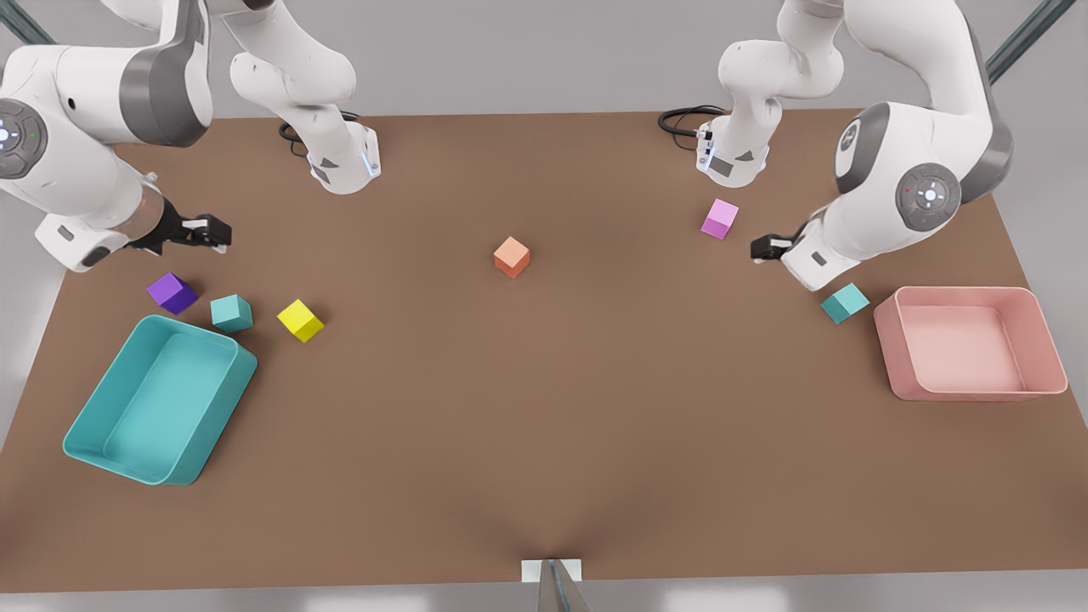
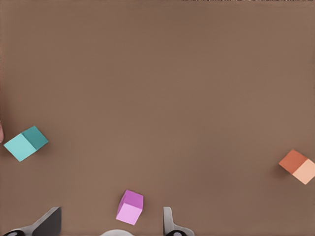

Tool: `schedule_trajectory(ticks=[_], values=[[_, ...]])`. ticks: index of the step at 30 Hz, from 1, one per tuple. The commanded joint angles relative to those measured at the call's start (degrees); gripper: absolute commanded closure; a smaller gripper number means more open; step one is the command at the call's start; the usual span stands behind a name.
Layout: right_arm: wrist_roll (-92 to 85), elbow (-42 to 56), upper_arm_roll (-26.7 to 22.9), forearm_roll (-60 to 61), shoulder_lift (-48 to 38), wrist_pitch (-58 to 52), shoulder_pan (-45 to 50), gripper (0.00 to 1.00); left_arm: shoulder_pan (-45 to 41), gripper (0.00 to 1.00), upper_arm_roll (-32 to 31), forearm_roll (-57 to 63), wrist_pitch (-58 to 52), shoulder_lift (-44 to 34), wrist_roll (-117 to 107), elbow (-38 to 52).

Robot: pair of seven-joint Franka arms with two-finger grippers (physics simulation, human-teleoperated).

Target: Stack the two blue cubes on top of each other

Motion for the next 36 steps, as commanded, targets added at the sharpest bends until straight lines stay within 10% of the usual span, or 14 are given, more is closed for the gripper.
schedule_trajectory(ticks=[1,5,15,36], values=[[-4.6,0.0,0.0,0.1,0.2,0.4,-0.2,0.0,0.4,0.0,0.0,0.3,0.2,0.0,-0.8,0.1],[-5.1,-1.1,0.0,-1.5,10.4,2.6,-0.5,0.0,0.4,0.0,0.0,0.0,0.2,0.1,-1.0,0.8],[-12.9,-33.9,0.0,0.0,0.4,35.9,-9.0,0.0,0.7,0.0,-1.4,0.3,-0.6,0.9,-4.0,2.2],[-29.7,-54.4,-0.1,5.2,1.3,61.6,-20.6,0.0,2.6,0.0,-1.4,1.6,-2.2,3.1,-3.9,2.8]])
